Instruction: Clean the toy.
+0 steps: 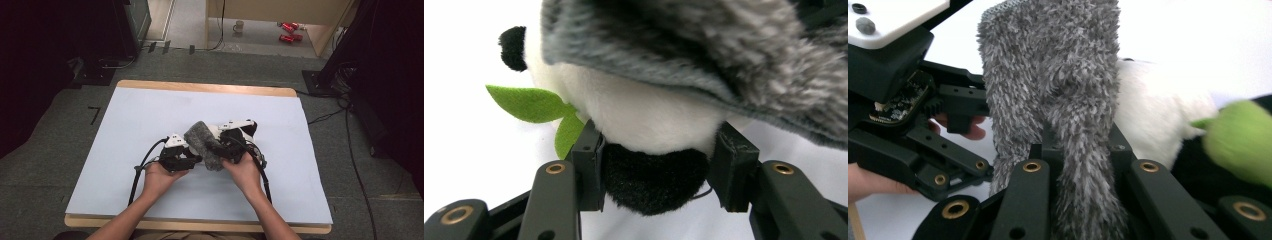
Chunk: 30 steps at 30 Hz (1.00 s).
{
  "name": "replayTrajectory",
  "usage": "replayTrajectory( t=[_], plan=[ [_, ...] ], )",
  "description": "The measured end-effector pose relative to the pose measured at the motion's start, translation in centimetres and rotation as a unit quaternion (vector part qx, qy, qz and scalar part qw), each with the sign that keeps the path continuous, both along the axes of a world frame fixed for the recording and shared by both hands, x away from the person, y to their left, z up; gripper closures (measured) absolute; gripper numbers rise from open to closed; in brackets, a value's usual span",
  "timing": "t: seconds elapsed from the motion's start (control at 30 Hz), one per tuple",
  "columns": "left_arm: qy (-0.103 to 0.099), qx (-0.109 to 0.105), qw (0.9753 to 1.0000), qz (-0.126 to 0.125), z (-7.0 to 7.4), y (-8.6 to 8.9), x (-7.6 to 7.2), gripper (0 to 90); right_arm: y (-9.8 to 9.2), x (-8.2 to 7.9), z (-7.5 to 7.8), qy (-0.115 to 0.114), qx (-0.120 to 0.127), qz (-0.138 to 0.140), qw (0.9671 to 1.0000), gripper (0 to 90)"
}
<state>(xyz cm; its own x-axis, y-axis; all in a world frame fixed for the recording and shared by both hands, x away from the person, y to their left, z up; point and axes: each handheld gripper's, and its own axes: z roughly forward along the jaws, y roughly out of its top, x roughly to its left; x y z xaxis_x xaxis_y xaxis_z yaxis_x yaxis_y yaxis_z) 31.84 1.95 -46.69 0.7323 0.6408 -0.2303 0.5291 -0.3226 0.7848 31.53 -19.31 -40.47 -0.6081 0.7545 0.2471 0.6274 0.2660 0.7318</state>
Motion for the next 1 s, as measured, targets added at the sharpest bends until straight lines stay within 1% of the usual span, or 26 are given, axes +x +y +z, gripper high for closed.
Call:
replayTrajectory(
  t=[0.1,0.2,0.3,0.47,0.53,0.7,0.77,0.87,0.9,1.0],
  plan=[
    [0.001,-0.004,1.0000,-0.001,-0.1,0.1,0.2,49.7,-0.9,0.0,0.1,0.006,0.001,-0.009,0.9999,78.0],
    [0.004,-0.008,1.0000,-0.003,-0.1,0.3,0.5,49.7,-1.9,0.0,0.5,0.004,-0.007,-0.024,0.9997,78.0],
    [0.004,-0.008,0.9999,-0.005,-0.1,0.3,0.6,49.7,-2.9,0.0,0.7,0.014,-0.004,-0.036,0.9993,78.2],
    [0.006,-0.005,1.0000,-0.006,0.0,0.3,0.7,49.9,-3.2,-0.2,1.0,0.024,-0.010,-0.049,0.9985,78.4],
    [0.008,-0.006,0.9999,-0.006,0.0,0.3,0.7,49.9,-3.4,-0.3,1.1,0.023,-0.015,-0.051,0.9983,78.4],
    [0.013,-0.011,0.9998,-0.007,0.1,0.4,1.0,49.9,-4.4,-0.6,1.5,0.024,-0.014,-0.066,0.9974,78.4],
    [0.017,-0.015,0.9997,-0.006,0.1,0.4,1.2,49.9,-4.9,-0.7,1.6,0.018,-0.016,-0.070,0.9972,78.4],
    [0.022,-0.019,0.9995,-0.005,0.2,0.5,1.5,49.9,-5.8,-0.9,1.9,0.012,-0.022,-0.083,0.9962,78.3],
    [0.022,-0.020,0.9995,-0.005,0.2,0.5,1.6,49.9,-6.2,-0.9,1.9,0.006,-0.024,-0.087,0.9959,78.3],
    [0.019,-0.022,0.9996,-0.006,0.3,0.3,1.6,50.0,-7.3,-1.0,2.0,0.013,-0.015,-0.104,0.9944,78.3]
  ],
)
